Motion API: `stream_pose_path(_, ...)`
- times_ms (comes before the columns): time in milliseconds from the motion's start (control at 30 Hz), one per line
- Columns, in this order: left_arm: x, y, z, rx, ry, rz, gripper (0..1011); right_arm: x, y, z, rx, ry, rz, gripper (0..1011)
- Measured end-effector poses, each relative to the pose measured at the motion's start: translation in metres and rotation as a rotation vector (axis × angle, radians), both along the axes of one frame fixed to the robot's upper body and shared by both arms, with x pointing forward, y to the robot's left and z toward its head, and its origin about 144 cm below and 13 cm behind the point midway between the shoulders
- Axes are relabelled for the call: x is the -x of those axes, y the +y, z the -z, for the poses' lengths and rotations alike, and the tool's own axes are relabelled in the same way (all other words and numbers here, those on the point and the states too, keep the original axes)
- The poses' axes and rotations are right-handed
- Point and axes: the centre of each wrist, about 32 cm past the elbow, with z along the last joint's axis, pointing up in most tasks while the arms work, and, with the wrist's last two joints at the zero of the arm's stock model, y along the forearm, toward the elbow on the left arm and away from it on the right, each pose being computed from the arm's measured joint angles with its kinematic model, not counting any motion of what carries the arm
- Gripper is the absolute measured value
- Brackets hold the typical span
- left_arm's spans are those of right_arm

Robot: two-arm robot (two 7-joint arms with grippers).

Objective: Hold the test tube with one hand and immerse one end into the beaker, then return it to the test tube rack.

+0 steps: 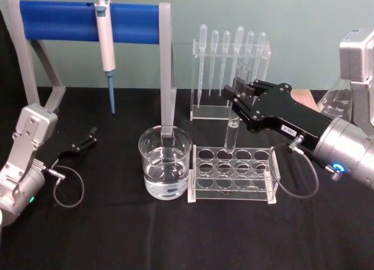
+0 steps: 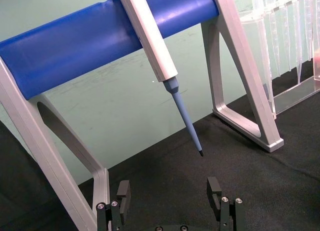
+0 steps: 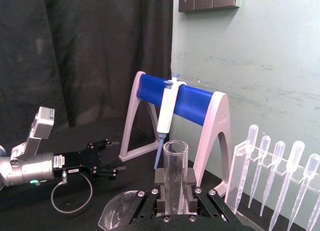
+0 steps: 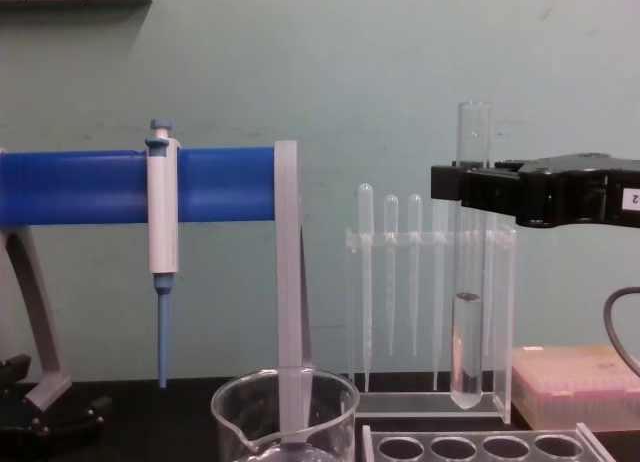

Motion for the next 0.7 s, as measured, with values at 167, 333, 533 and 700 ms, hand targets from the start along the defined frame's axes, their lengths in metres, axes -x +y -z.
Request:
stream_pose_path(167, 0.0, 0.0, 0.0, 0.0, 0.0, 0.0, 1000, 0.0, 0.0, 0.0, 0.0, -0.001, 0.0, 225)
stream_pose_path(333, 0.0, 0.0, 0.0, 0.0, 0.0, 0.0, 1000, 0.001, 0.004, -0.007, 0.008, -0.011, -0.02, 225)
stream_pose_path(533, 0.0, 0.0, 0.0, 0.0, 0.0, 0.0, 1000, -0.008, 0.018, -0.017, 0.014, -0.025, -0.062, 225)
stream_pose_path(700, 0.0, 0.0, 0.0, 0.0, 0.0, 0.0, 1000, -0.022, 0.036, -0.021, 0.016, -0.028, -0.099, 224)
